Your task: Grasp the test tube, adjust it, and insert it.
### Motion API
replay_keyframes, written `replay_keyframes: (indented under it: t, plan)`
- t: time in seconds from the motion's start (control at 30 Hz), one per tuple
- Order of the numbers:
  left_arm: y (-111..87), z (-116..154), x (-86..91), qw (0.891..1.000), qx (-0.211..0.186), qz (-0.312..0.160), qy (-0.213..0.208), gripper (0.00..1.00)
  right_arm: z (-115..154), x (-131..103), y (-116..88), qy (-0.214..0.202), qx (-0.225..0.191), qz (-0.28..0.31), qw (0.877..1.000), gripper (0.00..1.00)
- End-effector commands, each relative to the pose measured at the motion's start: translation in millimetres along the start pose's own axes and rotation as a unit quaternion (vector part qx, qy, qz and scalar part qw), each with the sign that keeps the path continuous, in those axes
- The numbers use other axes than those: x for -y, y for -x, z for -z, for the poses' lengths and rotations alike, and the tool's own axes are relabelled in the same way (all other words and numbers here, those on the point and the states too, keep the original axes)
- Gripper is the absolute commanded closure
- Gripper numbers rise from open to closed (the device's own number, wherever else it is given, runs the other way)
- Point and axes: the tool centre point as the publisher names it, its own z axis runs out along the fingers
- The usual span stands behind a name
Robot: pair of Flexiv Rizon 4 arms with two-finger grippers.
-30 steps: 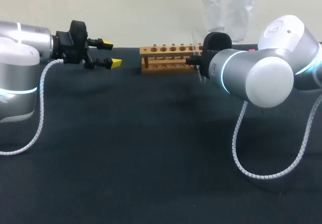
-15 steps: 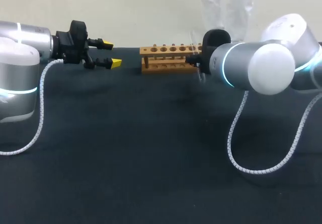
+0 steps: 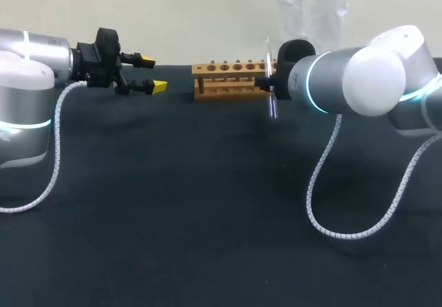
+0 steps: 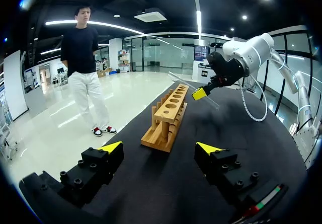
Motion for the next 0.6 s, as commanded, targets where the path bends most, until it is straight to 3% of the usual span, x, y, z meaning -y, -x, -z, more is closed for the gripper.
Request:
replay_keyframes:
  t: [0.03,0.6]
  plan:
    - [-1.4,0.4,1.1,1.000,0.003,-0.002,0.002,0.00,-3.4,0.6,-0.5,-0.002,-0.007,0.000,1.000,1.00]
    - [-1.4,0.4,1.1,1.000,0.003,-0.002,0.002,0.00,-6.5,1.5,-6.1,0.009,-0.037,0.003,0.999,1.00]
